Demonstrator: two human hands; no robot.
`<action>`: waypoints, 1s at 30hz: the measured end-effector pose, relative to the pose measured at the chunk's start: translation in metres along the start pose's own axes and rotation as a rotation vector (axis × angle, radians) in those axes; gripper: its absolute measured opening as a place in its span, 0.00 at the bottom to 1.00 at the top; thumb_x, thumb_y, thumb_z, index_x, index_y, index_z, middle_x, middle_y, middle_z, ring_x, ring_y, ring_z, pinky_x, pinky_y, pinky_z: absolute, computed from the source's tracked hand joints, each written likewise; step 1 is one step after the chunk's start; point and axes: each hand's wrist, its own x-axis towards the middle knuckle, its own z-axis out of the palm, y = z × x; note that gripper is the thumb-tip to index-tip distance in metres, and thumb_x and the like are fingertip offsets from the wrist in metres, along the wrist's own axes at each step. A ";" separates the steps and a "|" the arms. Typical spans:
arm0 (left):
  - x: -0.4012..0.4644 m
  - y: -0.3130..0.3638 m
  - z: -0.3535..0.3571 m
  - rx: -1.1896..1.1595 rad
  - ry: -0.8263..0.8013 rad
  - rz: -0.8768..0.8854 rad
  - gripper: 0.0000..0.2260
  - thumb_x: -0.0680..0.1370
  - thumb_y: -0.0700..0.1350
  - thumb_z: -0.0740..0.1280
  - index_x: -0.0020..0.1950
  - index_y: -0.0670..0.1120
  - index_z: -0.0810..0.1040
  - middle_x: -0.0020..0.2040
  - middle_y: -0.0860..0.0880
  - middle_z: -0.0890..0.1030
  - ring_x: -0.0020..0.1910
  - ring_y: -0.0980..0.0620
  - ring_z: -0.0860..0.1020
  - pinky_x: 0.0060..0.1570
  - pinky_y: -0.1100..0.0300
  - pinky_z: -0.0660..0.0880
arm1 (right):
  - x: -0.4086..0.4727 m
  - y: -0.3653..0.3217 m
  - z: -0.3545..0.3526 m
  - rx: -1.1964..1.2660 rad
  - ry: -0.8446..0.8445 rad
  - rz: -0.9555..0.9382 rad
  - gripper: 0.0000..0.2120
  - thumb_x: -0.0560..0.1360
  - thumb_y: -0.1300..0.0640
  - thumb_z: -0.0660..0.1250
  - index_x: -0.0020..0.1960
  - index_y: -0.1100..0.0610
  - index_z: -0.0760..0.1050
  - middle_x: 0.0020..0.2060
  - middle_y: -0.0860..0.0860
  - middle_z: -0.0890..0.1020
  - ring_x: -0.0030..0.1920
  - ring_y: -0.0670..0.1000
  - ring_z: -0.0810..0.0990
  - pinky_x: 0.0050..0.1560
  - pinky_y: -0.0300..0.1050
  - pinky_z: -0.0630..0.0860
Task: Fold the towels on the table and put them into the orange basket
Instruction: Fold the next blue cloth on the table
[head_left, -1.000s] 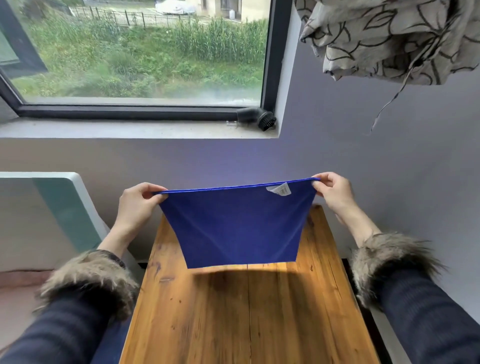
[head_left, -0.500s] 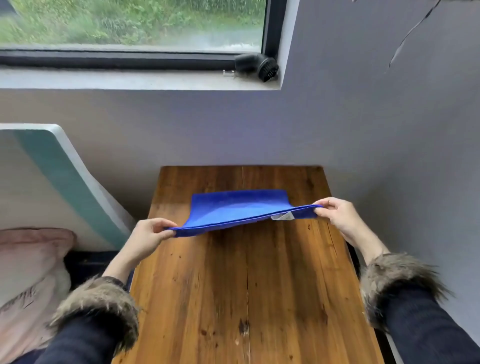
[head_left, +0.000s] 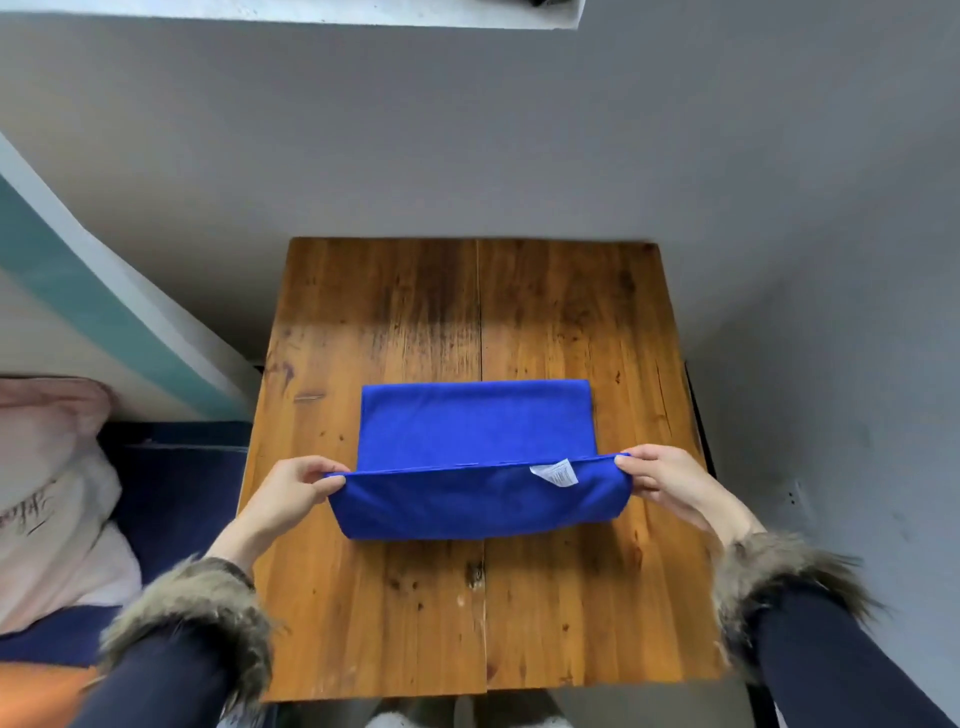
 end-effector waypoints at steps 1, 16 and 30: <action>0.006 0.006 -0.002 -0.017 0.034 0.010 0.05 0.77 0.38 0.65 0.47 0.43 0.80 0.45 0.47 0.81 0.43 0.54 0.76 0.44 0.63 0.71 | 0.006 -0.004 0.000 0.061 0.007 -0.026 0.04 0.77 0.65 0.63 0.48 0.62 0.76 0.38 0.53 0.83 0.37 0.48 0.80 0.43 0.39 0.75; 0.138 0.028 0.005 -0.032 0.234 -0.004 0.04 0.76 0.39 0.66 0.45 0.48 0.79 0.43 0.46 0.80 0.44 0.51 0.75 0.46 0.57 0.71 | 0.136 -0.037 0.017 0.028 0.283 -0.168 0.03 0.76 0.65 0.63 0.48 0.60 0.75 0.41 0.53 0.78 0.39 0.48 0.76 0.37 0.39 0.71; 0.150 0.023 0.063 0.570 0.521 0.313 0.17 0.77 0.42 0.61 0.66 0.43 0.70 0.62 0.38 0.72 0.61 0.37 0.69 0.56 0.42 0.67 | 0.143 -0.006 0.074 -0.784 0.644 -0.644 0.18 0.78 0.54 0.56 0.65 0.60 0.71 0.63 0.57 0.74 0.65 0.57 0.70 0.65 0.53 0.65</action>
